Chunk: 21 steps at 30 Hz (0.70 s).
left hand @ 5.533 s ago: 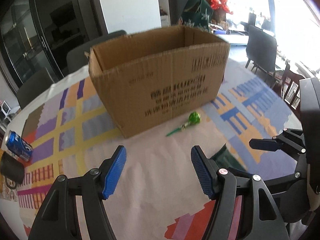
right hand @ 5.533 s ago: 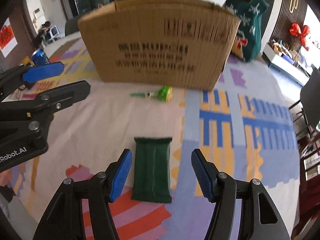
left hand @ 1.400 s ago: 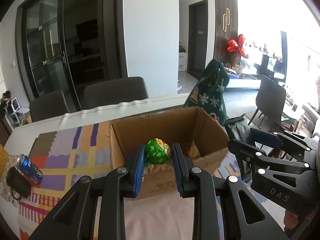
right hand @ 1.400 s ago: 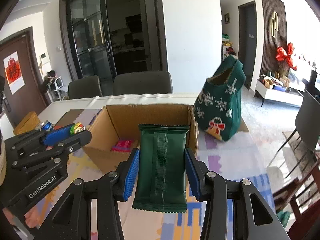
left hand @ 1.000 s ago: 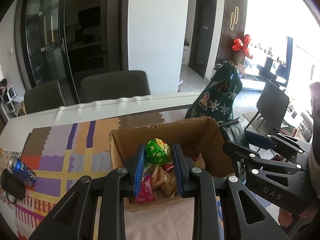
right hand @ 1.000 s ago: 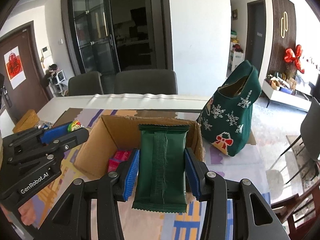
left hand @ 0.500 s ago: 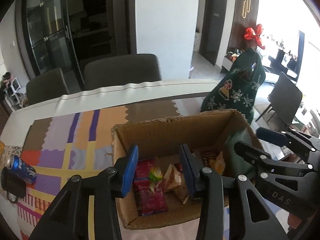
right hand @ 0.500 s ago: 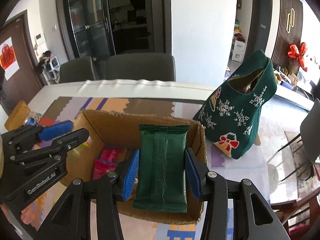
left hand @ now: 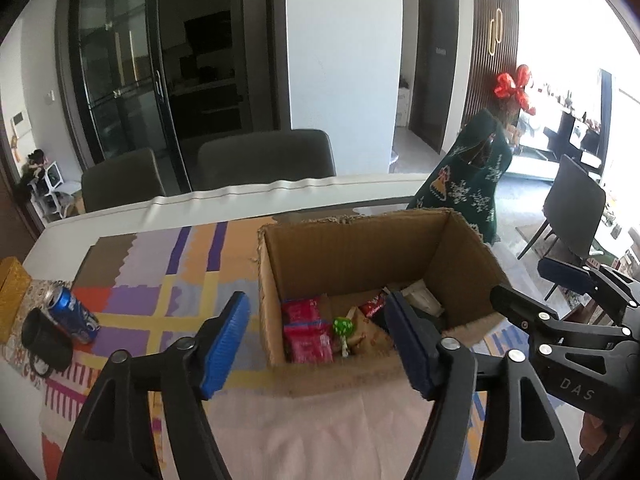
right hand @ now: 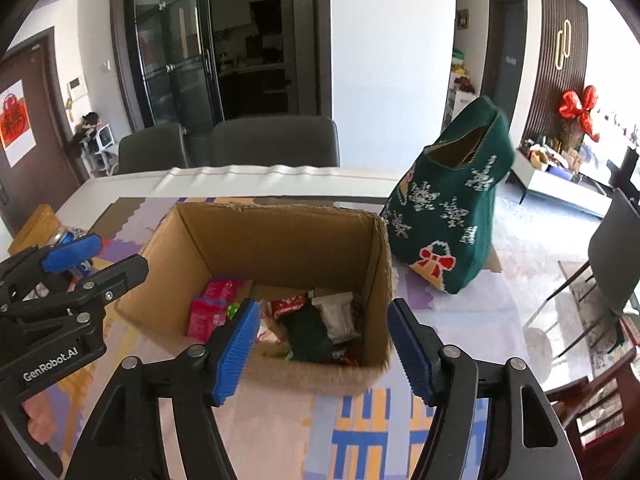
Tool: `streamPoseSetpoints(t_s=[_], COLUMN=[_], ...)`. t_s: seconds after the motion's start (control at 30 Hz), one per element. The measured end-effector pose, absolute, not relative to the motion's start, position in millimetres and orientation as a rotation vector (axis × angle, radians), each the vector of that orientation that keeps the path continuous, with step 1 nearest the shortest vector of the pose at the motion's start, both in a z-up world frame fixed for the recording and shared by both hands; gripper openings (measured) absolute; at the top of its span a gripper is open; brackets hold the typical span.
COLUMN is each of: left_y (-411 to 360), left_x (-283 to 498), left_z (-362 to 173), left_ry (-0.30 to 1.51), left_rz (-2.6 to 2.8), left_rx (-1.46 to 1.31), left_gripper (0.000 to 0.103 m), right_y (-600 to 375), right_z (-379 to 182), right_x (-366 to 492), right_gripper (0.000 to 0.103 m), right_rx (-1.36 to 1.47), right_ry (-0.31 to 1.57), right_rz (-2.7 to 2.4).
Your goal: Organize snacks
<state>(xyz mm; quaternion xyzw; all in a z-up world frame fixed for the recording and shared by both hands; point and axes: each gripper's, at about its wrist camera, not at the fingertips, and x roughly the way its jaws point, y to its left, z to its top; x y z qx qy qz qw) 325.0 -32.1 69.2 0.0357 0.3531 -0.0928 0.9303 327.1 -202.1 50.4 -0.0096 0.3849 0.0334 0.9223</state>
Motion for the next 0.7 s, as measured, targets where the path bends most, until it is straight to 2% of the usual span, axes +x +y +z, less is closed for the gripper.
streamPoseSetpoints(t_s=[0.3,0.7], left_y=[-25,-22], left_x=[251,165], left_z=[87,95], left_ry=[0.618,0.506], left_rz=[-0.16,-0.144], left_rx=[0.105,0.134], left_gripper=[0.088,0.101], right_y=[-202,-201], right_z=[72,81], right_x=[257,173], right_gripper=[0.08,0.085], right_rx=[-0.025,-0.031], right_ry=[0.663,0.57], right_rz=[0.037,0.019])
